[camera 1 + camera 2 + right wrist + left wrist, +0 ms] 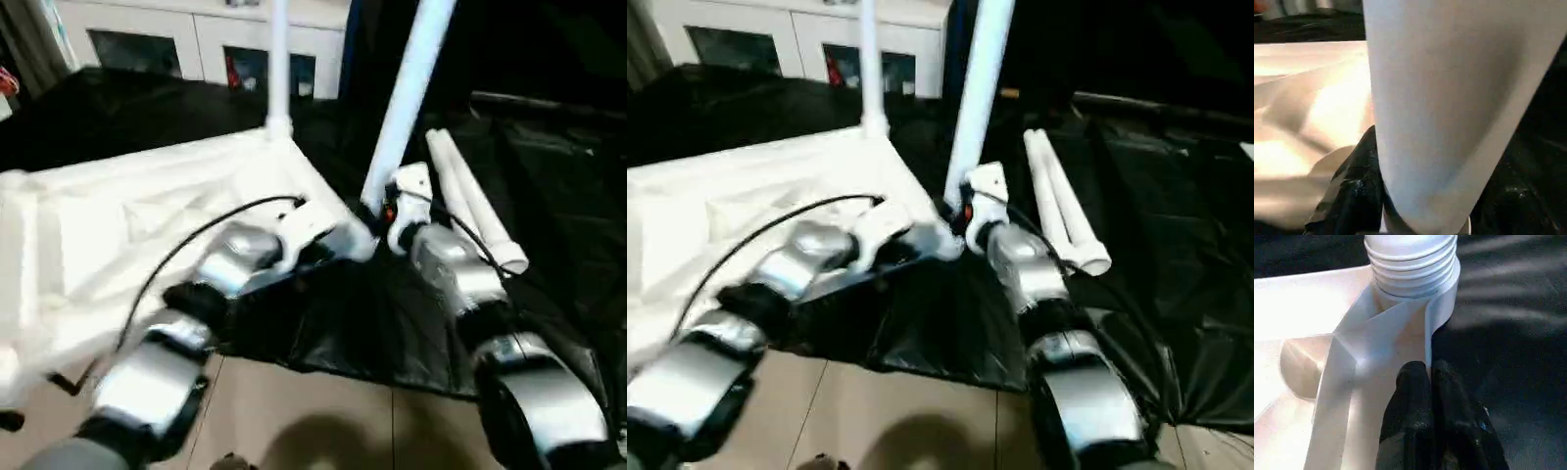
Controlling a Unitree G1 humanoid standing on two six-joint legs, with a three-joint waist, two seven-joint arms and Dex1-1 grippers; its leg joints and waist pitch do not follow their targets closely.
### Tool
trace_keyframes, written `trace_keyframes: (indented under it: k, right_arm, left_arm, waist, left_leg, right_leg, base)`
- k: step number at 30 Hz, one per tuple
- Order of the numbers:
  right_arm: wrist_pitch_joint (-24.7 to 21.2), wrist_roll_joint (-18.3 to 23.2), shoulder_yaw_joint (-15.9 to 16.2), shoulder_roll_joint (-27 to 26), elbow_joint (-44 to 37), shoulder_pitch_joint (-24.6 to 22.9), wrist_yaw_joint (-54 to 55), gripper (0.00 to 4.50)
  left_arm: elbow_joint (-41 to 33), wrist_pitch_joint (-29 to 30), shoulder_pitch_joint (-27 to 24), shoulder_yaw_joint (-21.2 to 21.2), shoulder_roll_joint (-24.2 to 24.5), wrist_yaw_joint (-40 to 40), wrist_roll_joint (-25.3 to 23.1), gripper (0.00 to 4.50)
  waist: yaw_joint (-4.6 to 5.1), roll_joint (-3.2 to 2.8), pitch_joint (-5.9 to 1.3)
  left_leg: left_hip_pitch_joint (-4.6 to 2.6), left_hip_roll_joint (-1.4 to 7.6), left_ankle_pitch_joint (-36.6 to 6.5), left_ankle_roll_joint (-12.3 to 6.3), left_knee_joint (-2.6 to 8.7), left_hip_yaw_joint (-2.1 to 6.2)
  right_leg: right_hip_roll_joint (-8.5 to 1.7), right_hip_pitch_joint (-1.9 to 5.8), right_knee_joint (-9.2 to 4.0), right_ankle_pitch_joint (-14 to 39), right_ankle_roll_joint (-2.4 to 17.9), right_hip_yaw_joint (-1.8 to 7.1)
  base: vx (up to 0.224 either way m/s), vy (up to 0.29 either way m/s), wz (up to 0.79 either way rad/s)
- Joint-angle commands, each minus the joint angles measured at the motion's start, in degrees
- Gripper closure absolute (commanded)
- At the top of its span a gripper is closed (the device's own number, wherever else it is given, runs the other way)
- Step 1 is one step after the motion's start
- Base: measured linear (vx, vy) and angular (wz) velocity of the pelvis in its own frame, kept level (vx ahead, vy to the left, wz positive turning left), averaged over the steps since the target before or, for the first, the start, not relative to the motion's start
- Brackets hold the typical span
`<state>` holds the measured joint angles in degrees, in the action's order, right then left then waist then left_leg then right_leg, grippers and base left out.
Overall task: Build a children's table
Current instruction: Rotate leg to tighten
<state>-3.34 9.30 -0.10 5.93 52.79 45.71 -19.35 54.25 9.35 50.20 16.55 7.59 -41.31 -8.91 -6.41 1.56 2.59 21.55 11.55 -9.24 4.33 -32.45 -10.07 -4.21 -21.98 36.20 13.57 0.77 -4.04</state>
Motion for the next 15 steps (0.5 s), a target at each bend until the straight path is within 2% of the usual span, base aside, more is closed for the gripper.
trace_keyframes:
  k: [1,4,6,8,9,13,14,15]
  right_arm:
    - [-2.66,-1.20,0.44,-1.44,6.09,-2.34,1.84,2.62]
    - [-2.42,-1.57,0.55,-2.17,6.65,-2.05,2.31,2.62]
    - [-1.59,-1.84,0.65,-3.03,8.04,-1.43,2.60,2.62]
    - [-1.19,-1.71,0.61,-3.33,8.36,-1.25,2.01,2.62]
    - [0.08,-1.99,0.68,-3.84,8.81,-0.82,1.02,2.62]
    - [1.32,-1.74,0.11,-4.15,8.86,-0.41,0.06,2.62]
    - [1.40,-1.52,-0.28,-4.20,8.95,-0.22,-0.02,2.27]
    - [1.57,-1.21,-0.81,-4.23,9.24,0.12,-0.20,2.27]
  left_arm:
    - [-1.92,-1.20,3.52,-1.50,-1.35,3.21,0.23,4.50]
    - [-1.84,-1.34,3.45,-1.30,-1.82,3.03,0.11,4.50]
    - [-1.58,-1.10,3.57,-1.17,-2.06,3.21,0.04,4.50]
    - [-1.47,-1.10,3.63,-1.12,-2.03,3.23,-0.04,4.50]
    - [-1.15,-1.07,3.79,-1.21,-2.09,3.31,0.03,4.50]
    - [-1.38,-0.84,3.73,-1.24,-2.27,3.11,0.32,4.50]
    - [-1.53,-0.75,3.67,-1.18,-2.31,3.03,0.36,4.50]
    - [-1.55,-0.78,3.63,-1.15,-2.32,2.97,0.40,4.50]
  waist:
    - [-0.18,-0.59,-4.21]
    - [-0.02,-0.54,-3.97]
    - [0.05,-0.59,-3.79]
    - [0.10,-0.65,-3.72]
    - [0.16,-0.85,-3.68]
    - [0.25,-0.75,-3.81]
    - [0.30,-0.73,-3.83]
    - [0.30,-0.67,-3.80]
  left_leg:
    - [-0.69,1.43,-0.93,-3.89,2.30,0.51]
    - [-0.77,1.60,-3.10,-4.43,2.47,0.51]
    - [-0.90,1.76,-5.80,-3.49,2.70,0.50]
    - [-0.95,1.87,-6.76,-2.81,2.83,0.53]
    - [-0.96,1.94,-6.99,-2.46,2.90,0.57]
    - [-0.97,1.85,-6.11,-2.61,2.75,0.52]
    - [-0.92,1.85,-5.83,-2.82,2.72,0.53]
    - [-0.94,1.83,-5.77,-3.08,2.71,0.50]
  right_leg:
    - [-4.07,3.41,-2.63,-18.07,15.02,2.76]
    - [-4.15,3.40,-3.00,-15.78,15.11,2.67]
    - [-4.31,3.33,-3.43,-11.01,14.72,2.74]
    - [-4.35,3.33,-3.59,-8.69,14.58,2.78]
    - [-4.34,3.27,-3.57,-8.32,14.53,2.79]
    - [-4.31,3.34,-3.37,-10.74,14.86,2.84]
    - [-4.28,3.36,-3.29,-11.32,14.94,2.85]
    - [-4.30,3.34,-3.33,-11.65,15.07,2.84]
  base:
    - [0.000,0.000,0.00]
    - [0.000,0.000,0.00]
    - [0.000,0.000,0.00]
    - [0.000,0.000,0.00]
    - [0.000,0.000,0.00]
    - [0.000,0.000,0.00]
    - [0.000,0.000,0.00]
    - [0.000,0.000,0.00]
